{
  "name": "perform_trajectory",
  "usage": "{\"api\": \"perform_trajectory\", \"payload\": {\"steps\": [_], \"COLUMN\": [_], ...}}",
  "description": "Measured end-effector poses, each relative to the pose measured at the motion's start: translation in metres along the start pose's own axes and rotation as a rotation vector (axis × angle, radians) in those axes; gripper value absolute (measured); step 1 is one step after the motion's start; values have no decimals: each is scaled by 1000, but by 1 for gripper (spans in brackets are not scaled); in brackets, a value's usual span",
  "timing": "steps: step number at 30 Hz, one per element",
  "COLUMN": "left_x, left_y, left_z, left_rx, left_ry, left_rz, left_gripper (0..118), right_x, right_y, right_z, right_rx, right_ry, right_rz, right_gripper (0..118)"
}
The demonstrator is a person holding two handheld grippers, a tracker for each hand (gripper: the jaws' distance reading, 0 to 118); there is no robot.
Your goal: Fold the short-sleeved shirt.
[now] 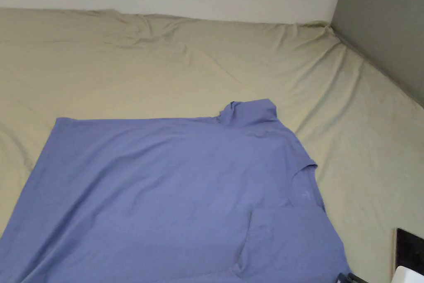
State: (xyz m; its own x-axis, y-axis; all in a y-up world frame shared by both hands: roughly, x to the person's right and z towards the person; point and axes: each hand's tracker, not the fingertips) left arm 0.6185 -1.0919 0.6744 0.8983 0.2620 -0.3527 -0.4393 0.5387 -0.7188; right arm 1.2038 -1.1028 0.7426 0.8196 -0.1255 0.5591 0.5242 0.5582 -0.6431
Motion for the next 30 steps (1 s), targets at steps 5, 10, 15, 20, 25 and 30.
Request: {"api": "perform_trajectory", "payload": {"steps": [5,10,15,20,25,30], "left_x": [4,9,26,59,90,107], "left_y": [5,28,82,138,172,176], "left_z": [5,22,17,-16,-63,-104], "left_rx": [-12,64,129,160,148,93], "left_ry": [-1,-99,-179,-177,-127,-79], "left_rz": [13,48,30,-31,-61,-68], "left_gripper": [9,8,8,8,8,14], "right_x": [-10,-16,-30,-55,-84,-114], "right_y": [-4,17,60,121,168,189], "right_z": [0,19,31,11,-34,-86], "right_rx": [-25,-21,38,102,105,85], "right_ry": [26,76,154,178,182,120], "right_rz": [98,-32,-65,-30,-10,51], "right_gripper": [56,8,8,8,8,32]}}
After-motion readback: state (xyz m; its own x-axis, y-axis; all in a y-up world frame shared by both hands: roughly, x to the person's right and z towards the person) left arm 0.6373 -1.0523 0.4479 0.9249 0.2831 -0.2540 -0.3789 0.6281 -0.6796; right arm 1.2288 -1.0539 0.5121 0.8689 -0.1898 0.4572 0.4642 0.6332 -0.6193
